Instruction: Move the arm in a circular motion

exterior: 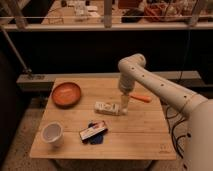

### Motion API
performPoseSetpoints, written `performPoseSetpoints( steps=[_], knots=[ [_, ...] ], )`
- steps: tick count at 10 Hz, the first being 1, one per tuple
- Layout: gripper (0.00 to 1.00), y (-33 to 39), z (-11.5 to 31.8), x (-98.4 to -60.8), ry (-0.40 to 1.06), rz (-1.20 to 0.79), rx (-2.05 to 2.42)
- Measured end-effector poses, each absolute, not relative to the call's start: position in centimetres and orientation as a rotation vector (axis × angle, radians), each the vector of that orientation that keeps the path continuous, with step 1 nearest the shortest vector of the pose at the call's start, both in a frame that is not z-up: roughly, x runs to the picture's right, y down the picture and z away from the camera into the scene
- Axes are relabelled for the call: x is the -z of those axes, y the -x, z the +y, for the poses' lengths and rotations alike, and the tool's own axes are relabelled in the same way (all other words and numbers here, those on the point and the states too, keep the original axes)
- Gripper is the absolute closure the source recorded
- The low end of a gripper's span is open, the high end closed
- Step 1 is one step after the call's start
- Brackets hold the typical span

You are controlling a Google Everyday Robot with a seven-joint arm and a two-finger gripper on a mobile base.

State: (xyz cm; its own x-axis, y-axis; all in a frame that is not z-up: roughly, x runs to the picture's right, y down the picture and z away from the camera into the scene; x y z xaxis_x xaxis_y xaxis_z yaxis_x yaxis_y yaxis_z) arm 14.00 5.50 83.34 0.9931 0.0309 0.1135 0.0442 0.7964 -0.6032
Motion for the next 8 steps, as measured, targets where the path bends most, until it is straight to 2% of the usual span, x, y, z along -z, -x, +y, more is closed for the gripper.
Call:
performPoseSetpoints(
  steps=[4,8],
  knots=[
    [0.20,-21.9,9.3,-80.9,0.666,-0.085,-0.113],
    [0.20,-21.4,13.0,-77.6,0.672,-0.086,-0.088]
  ],
)
